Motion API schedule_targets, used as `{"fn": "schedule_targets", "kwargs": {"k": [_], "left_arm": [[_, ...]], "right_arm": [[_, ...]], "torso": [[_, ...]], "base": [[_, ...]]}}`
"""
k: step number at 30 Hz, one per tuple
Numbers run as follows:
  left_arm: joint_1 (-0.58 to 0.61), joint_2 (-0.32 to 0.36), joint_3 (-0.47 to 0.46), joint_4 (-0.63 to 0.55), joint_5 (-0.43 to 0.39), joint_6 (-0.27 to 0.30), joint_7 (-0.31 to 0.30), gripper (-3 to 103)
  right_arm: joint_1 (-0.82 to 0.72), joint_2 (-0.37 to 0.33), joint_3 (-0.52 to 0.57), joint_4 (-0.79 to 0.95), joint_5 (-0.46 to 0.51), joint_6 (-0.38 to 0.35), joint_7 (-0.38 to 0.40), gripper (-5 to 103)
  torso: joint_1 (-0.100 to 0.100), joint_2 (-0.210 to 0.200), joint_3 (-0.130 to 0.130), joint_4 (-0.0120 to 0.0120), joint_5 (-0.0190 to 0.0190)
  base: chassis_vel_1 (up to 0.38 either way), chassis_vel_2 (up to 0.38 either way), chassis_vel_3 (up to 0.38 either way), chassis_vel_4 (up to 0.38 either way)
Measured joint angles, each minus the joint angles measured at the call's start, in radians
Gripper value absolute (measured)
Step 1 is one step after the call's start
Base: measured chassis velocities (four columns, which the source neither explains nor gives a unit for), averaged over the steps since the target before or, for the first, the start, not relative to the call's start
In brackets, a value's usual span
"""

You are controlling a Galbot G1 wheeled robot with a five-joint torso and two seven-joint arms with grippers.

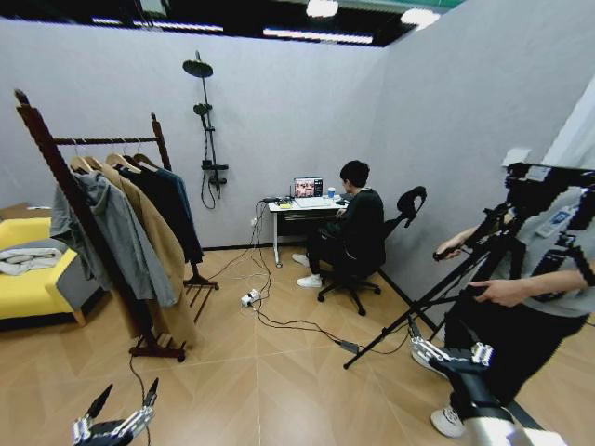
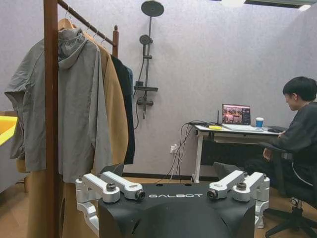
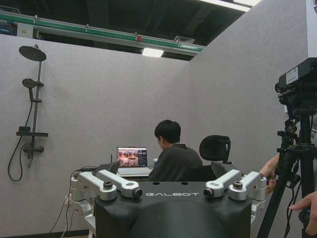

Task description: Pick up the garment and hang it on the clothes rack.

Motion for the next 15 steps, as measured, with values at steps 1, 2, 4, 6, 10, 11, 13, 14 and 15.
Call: {"fn": "schedule_targets", "kwargs": {"k": [1,2,4,6,10,11,13,14,15], "left_arm": [[0.000,0.000,0.000,0.000,0.000,0.000,0.000,100],[0.000,0.000,0.000,0.000,0.000,0.000,0.000,100],[0.000,0.000,0.000,0.000,0.000,0.000,0.000,100],[0.000,0.000,0.000,0.000,0.000,0.000,0.000,100],[0.000,0.000,0.000,0.000,0.000,0.000,0.000,100],[0.000,0.000,0.000,0.000,0.000,0.000,0.000,100],[0.000,0.000,0.000,0.000,0.000,0.000,0.000,100],[0.000,0.000,0.000,0.000,0.000,0.000,0.000,100],[0.000,0.000,0.000,0.000,0.000,0.000,0.000,100]], "right_arm": [[0.000,0.000,0.000,0.000,0.000,0.000,0.000,100],[0.000,0.000,0.000,0.000,0.000,0.000,0.000,100],[0.000,0.000,0.000,0.000,0.000,0.000,0.000,100],[0.000,0.000,0.000,0.000,0.000,0.000,0.000,100],[0.000,0.000,0.000,0.000,0.000,0.000,0.000,100],[0.000,0.000,0.000,0.000,0.000,0.000,0.000,100],[0.000,0.000,0.000,0.000,0.000,0.000,0.000,100],[0.000,0.000,0.000,0.000,0.000,0.000,0.000,100],[0.000,0.000,0.000,0.000,0.000,0.000,0.000,100]], "torso": [[0.000,0.000,0.000,0.0000,0.0000],[0.000,0.000,0.000,0.0000,0.0000],[0.000,0.000,0.000,0.0000,0.0000],[0.000,0.000,0.000,0.0000,0.0000],[0.000,0.000,0.000,0.0000,0.0000],[0.000,0.000,0.000,0.0000,0.0000],[0.000,0.000,0.000,0.0000,0.0000],[0.000,0.000,0.000,0.0000,0.0000],[0.000,0.000,0.000,0.0000,0.0000]], "base": [[0.000,0.000,0.000,0.000],[0.000,0.000,0.000,0.000],[0.000,0.000,0.000,0.000],[0.000,0.000,0.000,0.000],[0.000,0.000,0.000,0.000],[0.000,0.000,0.000,0.000],[0.000,0.000,0.000,0.000],[0.000,0.000,0.000,0.000],[0.000,0.000,0.000,0.000]]}}
